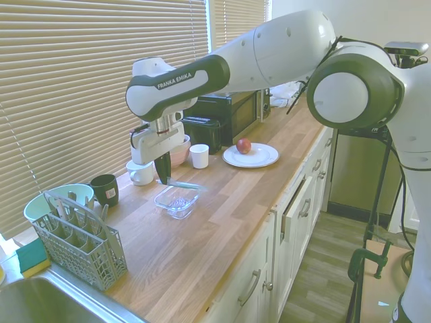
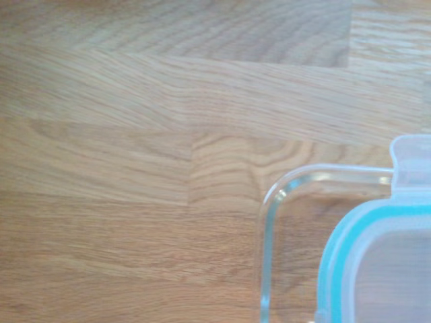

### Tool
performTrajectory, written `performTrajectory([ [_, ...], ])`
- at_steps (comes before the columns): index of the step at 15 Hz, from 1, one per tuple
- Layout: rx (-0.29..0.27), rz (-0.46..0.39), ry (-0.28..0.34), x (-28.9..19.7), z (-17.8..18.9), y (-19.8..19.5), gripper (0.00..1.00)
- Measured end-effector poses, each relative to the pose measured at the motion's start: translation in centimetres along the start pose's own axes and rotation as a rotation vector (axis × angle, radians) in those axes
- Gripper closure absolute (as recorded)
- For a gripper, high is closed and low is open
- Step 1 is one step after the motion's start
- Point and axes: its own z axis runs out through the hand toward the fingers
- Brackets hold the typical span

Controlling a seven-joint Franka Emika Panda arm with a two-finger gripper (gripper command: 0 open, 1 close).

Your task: Cover the lid of the food container

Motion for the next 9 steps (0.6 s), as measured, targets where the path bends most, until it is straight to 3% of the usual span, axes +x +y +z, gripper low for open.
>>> performTrajectory([
  [9,-0.016,-0.016,-0.004,-1.5,4.5,-2.0,1.00],
])
